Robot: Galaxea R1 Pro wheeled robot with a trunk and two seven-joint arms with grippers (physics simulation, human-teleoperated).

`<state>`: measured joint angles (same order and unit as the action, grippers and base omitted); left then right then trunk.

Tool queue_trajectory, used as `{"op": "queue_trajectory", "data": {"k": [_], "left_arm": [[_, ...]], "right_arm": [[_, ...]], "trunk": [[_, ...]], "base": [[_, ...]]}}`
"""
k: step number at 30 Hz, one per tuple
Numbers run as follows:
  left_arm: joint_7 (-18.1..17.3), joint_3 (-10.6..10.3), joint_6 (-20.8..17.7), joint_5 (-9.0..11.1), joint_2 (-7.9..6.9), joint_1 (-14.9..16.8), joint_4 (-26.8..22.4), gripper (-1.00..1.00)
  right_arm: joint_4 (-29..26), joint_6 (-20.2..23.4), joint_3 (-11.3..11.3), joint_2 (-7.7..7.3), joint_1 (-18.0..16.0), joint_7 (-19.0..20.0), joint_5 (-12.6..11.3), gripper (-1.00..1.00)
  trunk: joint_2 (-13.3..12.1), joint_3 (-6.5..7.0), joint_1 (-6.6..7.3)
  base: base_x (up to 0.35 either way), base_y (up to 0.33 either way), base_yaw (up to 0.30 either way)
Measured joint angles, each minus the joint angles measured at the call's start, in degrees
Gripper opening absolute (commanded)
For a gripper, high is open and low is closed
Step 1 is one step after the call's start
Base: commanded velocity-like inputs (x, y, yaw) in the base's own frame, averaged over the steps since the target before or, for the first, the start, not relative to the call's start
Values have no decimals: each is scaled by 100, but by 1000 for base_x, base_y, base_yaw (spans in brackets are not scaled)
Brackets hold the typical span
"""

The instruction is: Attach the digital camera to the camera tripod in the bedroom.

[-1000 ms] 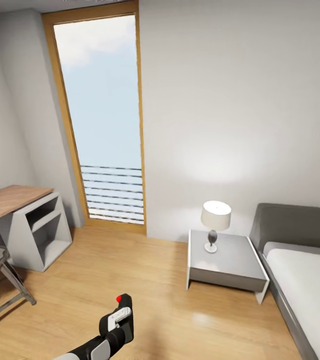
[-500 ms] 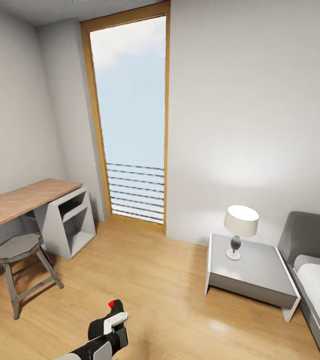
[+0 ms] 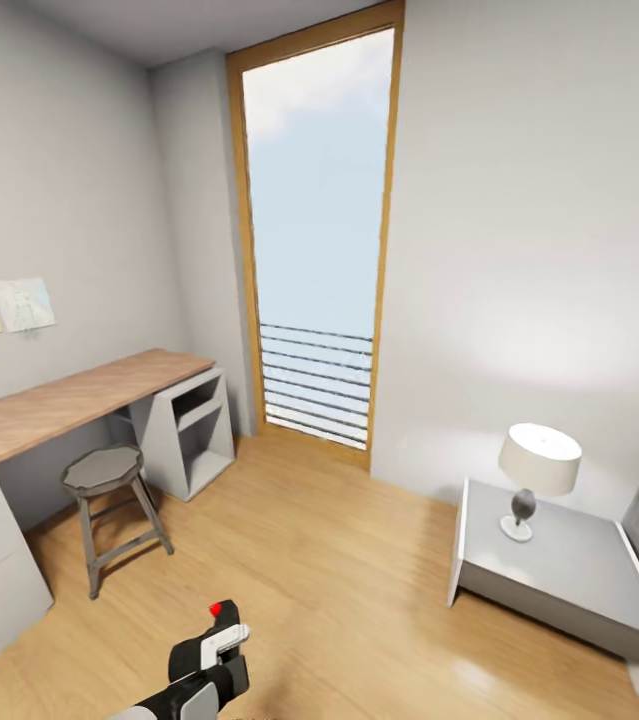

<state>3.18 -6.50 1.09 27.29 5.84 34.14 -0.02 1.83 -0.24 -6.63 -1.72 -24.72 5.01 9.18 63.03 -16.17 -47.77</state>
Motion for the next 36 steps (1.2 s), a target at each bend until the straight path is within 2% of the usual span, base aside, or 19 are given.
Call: {"op": "queue_trajectory", "data": {"k": [36], "left_arm": [[-22,-1,10,24,2,0,-8,-100]], "right_arm": [[-1,0,0,6,0,1,9,100]], "trunk": [[0,21,0]], "base": [[0,0,300]]}}
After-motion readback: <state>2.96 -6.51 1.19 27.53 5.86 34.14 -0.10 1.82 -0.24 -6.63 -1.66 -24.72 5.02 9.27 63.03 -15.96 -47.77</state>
